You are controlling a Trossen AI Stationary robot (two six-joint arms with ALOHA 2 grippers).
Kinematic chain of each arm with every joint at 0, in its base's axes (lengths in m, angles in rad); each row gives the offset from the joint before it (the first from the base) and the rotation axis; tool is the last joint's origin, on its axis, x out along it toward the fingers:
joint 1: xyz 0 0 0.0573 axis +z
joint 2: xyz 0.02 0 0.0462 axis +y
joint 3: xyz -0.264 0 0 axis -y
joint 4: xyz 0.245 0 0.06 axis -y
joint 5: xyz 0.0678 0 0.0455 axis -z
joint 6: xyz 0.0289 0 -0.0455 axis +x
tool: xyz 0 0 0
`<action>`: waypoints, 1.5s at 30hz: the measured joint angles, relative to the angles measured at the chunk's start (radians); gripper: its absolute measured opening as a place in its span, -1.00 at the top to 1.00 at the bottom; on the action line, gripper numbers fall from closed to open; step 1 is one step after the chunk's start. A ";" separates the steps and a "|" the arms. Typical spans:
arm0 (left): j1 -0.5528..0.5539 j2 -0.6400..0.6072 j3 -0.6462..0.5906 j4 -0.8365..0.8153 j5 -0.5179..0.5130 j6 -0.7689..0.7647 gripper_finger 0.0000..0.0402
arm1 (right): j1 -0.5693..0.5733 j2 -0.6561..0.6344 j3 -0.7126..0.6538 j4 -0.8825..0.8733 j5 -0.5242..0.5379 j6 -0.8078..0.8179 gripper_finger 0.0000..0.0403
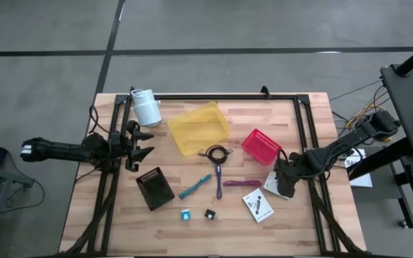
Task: Pick and place items into bin
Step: Put the top card reader box into the black bin
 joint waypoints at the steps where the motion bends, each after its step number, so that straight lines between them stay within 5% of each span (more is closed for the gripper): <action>1: 0.000 0.002 0.000 0.000 0.000 0.000 -0.01 | 0.000 0.000 0.000 0.006 0.001 -0.003 0.18; 32: 0.000 0.010 0.000 0.000 0.000 0.000 -0.01 | 0.000 -0.002 -0.082 0.128 0.049 -0.010 0.20; 45: 0.000 0.011 0.000 0.000 0.000 0.000 -0.01 | -0.001 -0.002 -0.084 0.151 0.015 -0.008 0.50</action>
